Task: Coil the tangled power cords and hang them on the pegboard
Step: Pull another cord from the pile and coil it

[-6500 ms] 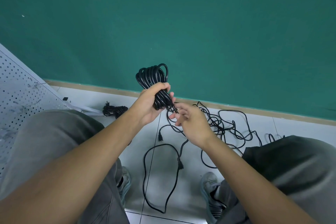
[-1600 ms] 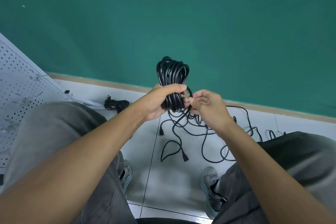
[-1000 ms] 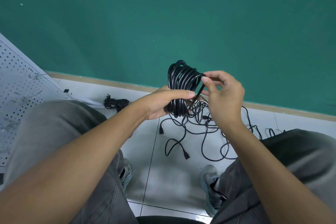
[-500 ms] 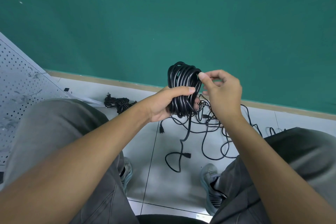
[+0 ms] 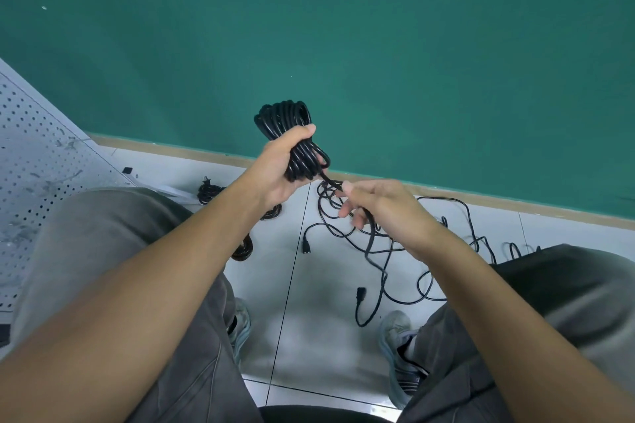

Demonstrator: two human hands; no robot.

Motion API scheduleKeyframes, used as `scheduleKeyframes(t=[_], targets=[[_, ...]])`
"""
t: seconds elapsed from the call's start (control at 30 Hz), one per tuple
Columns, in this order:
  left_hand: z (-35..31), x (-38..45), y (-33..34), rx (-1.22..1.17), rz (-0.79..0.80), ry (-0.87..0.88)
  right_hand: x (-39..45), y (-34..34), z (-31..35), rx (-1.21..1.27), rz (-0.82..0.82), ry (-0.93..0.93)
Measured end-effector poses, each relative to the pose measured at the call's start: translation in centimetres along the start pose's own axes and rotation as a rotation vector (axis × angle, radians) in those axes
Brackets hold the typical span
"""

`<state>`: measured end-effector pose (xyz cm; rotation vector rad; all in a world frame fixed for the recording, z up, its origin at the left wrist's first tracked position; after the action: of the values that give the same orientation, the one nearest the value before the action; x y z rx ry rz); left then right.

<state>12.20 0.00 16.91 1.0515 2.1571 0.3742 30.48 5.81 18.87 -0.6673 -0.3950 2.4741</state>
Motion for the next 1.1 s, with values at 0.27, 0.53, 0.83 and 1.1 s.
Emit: scheduleKeyframes(t=[0.27, 0.53, 0.83, 1.1], targets=[[0.8, 0.2, -0.2, 0.281, 0.007, -0.003, 0.2, -1.4, -0.1, -0.111, -0.129, -0.123], [2.2, -1.2, 1.1, 0.486, 0.188, -0.052, -0.5, -2.4, 1.0, -0.515, -0.464, -0.115], [3.6, -1.7, 1.6, 0.356, 0.299, -0.165, -0.8, -2.3, 1.3, -0.357, -0.433, -0.264], [3.5, -2.0, 1.9, 0.256, 0.461, -0.247, -0.9, -3.4, 1.3, -0.348, -0.532, -0.172]])
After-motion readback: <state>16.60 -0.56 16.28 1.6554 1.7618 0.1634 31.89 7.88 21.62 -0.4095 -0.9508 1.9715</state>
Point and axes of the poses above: each hand's wrist, its own x-axis towards the middle knuckle, its own y-axis out of the palm, z = x × y, the point moved 3 cm from there along x, towards the middle knuckle, and after that the axes turned 10 degrees about -x, right-handed, at the moved point
